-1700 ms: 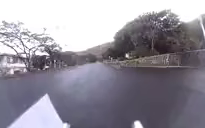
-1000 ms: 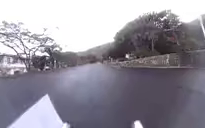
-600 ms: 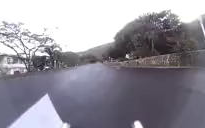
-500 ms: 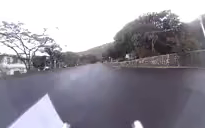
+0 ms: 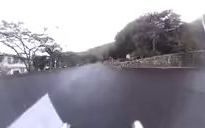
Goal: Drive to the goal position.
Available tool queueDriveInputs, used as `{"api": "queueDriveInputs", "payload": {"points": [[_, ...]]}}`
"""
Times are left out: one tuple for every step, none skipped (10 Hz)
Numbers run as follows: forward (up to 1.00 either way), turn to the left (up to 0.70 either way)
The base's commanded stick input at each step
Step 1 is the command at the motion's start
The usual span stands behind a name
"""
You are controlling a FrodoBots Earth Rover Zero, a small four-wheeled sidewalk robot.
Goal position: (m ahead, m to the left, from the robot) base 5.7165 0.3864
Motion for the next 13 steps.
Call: {"api": "queueDriveInputs", "payload": {"points": [[0.5,0.0],[0.5,0.0],[0.5,0.0],[0.5,0.0],[0.5,0.0],[0.5,0.0],[0.5,0.0],[0.5,0.0],[0.5,0.0],[0.5,0.0],[0.5,0.0],[0.5,0.0],[0.5,0.0]]}}
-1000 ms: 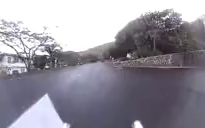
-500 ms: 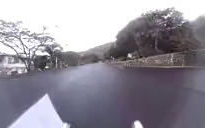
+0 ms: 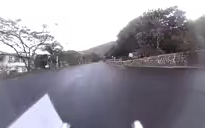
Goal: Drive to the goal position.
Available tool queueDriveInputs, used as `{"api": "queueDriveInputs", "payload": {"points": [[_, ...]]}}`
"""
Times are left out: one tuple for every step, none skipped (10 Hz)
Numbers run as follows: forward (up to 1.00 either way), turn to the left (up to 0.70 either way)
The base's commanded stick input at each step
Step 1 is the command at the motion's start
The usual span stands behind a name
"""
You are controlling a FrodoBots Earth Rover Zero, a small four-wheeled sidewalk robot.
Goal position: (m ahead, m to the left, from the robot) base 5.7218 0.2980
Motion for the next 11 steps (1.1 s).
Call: {"api": "queueDriveInputs", "payload": {"points": [[0.5,0.0],[0.5,0.0],[0.5,0.0],[0.5,0.0],[0.5,0.0],[0.5,0.0],[0.5,0.0],[0.5,0.0],[0.5,0.0],[0.5,0.0],[0.5,0.0]]}}
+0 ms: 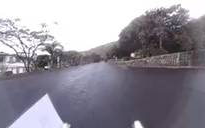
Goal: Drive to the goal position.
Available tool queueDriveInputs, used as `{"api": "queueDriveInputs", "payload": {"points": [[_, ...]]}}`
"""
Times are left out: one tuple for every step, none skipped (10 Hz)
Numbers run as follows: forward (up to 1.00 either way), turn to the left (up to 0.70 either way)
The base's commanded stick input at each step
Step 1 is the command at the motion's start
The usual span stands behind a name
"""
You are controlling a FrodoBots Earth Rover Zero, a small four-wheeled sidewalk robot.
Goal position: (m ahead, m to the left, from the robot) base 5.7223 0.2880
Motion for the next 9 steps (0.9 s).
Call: {"api": "queueDriveInputs", "payload": {"points": [[0.5,0.0],[0.5,0.0],[0.5,0.0],[0.5,0.0],[0.5,0.0],[0.5,0.0],[0.5,0.0],[0.5,0.0],[0.5,0.0]]}}
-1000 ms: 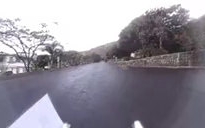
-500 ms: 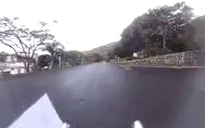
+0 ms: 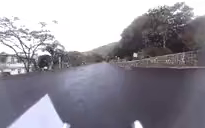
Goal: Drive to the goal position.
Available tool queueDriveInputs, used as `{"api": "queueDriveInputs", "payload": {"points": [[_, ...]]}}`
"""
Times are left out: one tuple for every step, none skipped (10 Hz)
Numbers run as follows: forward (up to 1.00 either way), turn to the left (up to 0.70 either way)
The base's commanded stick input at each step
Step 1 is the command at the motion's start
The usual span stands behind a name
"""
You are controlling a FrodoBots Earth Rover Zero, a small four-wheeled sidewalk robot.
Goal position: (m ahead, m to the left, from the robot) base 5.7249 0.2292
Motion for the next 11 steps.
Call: {"api": "queueDriveInputs", "payload": {"points": [[0.5,0.0],[0.5,0.0],[0.5,0.0],[0.5,0.0],[0.5,0.0],[0.5,-0.03],[0.5,-0.31],[0.5,-0.29],[0.5,-0.09],[0.5,0.0],[0.5,-0.47]]}}
